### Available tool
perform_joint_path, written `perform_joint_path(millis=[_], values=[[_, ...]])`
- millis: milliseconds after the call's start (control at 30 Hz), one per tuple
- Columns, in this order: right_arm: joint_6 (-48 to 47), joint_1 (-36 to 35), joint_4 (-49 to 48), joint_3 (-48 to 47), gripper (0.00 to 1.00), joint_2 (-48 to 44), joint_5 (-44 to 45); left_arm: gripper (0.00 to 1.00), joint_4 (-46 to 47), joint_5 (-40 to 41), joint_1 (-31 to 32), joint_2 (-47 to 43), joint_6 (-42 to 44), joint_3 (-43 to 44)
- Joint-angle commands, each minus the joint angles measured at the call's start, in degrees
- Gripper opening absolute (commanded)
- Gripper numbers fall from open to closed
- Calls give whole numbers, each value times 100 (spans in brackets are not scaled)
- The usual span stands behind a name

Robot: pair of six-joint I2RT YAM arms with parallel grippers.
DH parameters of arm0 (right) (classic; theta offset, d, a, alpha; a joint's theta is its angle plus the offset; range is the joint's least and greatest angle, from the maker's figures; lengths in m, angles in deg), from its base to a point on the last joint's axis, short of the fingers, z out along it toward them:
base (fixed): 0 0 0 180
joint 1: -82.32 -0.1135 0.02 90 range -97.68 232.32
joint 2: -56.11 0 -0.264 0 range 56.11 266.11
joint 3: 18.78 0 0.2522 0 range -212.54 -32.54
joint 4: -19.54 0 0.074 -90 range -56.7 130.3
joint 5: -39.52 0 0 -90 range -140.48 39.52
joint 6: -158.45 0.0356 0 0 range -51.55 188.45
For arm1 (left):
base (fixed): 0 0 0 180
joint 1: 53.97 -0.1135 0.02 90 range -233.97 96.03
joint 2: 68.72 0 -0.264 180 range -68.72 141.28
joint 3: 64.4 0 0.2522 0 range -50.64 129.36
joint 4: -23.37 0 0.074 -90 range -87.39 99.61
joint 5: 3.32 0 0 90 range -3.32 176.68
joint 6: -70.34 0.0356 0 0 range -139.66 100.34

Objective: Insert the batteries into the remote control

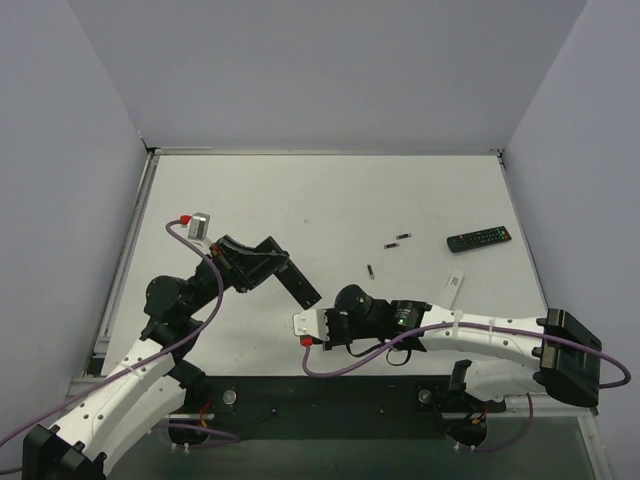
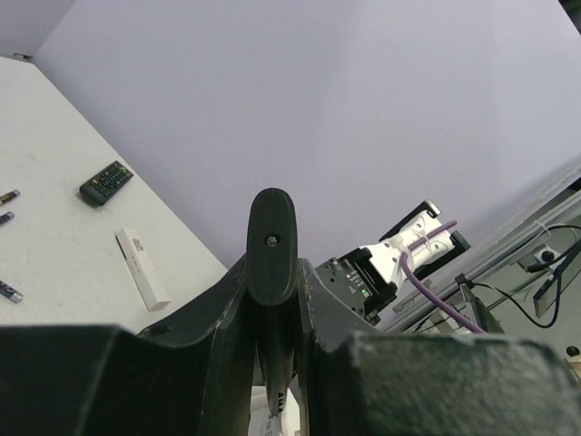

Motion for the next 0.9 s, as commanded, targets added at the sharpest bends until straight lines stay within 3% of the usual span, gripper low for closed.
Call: perform_joint_path(millis=[0,167,267,500,533,733,767,867], values=[[389,69,-169,-140,9,-337,-24,0,-92,-101,71,-58,68,-18],[697,262,-301,-158,9,-477,-341,0,-874,497,63,170,736,-352],[1039,297,-196,-210,15,-644,-332,0,-1191,963,45,372,1035,-581],[2269,552,182,-219,42,-1215,-324,0,-1314,1763,1,821,1353,-1117],[2436,579,191,-202,42,-1285,-263,0,-1175,1746,1,900,1353,-1170],[3930,719,595,-254,58,-1673,1739,0,-1244,1895,-43,971,1441,-1416],[4071,754,1065,-315,59,-1690,2334,0,-1253,1913,-52,971,1467,-1443],[4800,1166,2023,-728,63,-1559,2874,0,-1332,1931,-96,1023,1432,-1495]])
